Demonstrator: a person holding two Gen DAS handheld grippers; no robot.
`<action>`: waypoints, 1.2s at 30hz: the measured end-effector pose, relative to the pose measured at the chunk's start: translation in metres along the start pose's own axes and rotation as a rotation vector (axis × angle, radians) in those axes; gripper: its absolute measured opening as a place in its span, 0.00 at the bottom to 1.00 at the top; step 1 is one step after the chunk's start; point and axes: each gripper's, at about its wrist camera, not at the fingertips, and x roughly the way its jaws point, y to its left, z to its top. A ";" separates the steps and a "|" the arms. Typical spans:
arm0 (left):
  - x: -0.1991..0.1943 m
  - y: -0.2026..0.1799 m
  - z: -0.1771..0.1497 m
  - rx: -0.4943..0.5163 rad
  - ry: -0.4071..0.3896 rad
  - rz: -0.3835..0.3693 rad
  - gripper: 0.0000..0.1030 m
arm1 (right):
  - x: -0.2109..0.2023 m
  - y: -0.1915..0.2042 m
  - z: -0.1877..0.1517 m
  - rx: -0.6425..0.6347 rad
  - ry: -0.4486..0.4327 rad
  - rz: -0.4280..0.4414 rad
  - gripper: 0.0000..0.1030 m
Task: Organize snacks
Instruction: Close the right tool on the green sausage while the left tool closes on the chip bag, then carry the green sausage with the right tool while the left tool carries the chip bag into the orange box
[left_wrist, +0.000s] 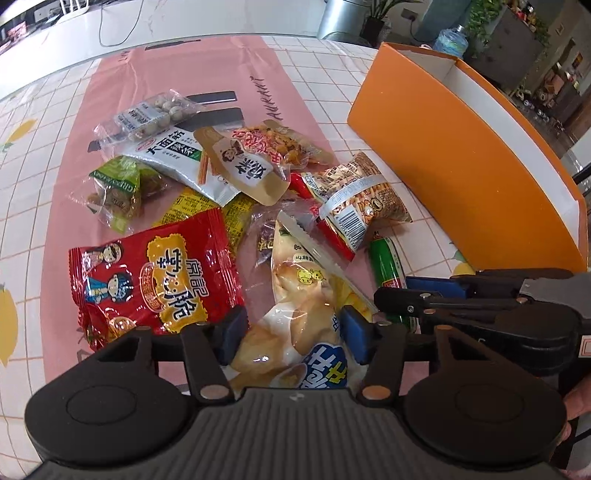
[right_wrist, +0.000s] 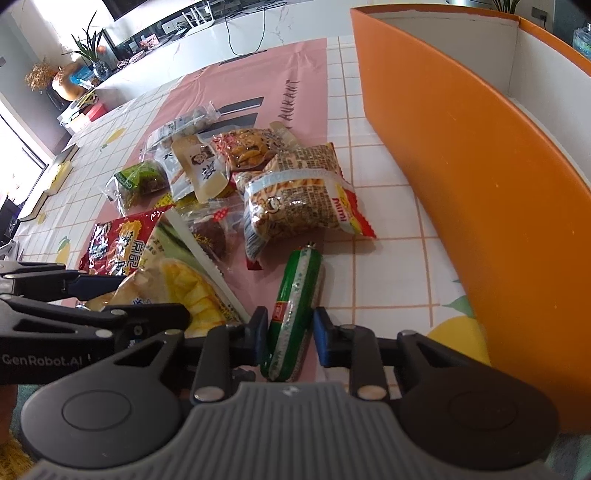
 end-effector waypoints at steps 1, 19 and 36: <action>-0.001 0.000 -0.001 -0.014 -0.003 0.001 0.58 | 0.000 -0.001 0.000 0.007 0.001 0.002 0.22; -0.065 -0.035 -0.024 -0.097 -0.155 0.021 0.29 | -0.058 -0.008 -0.019 0.003 -0.079 0.026 0.19; -0.115 -0.103 0.007 -0.049 -0.307 -0.002 0.29 | -0.174 -0.045 -0.019 -0.037 -0.294 0.068 0.19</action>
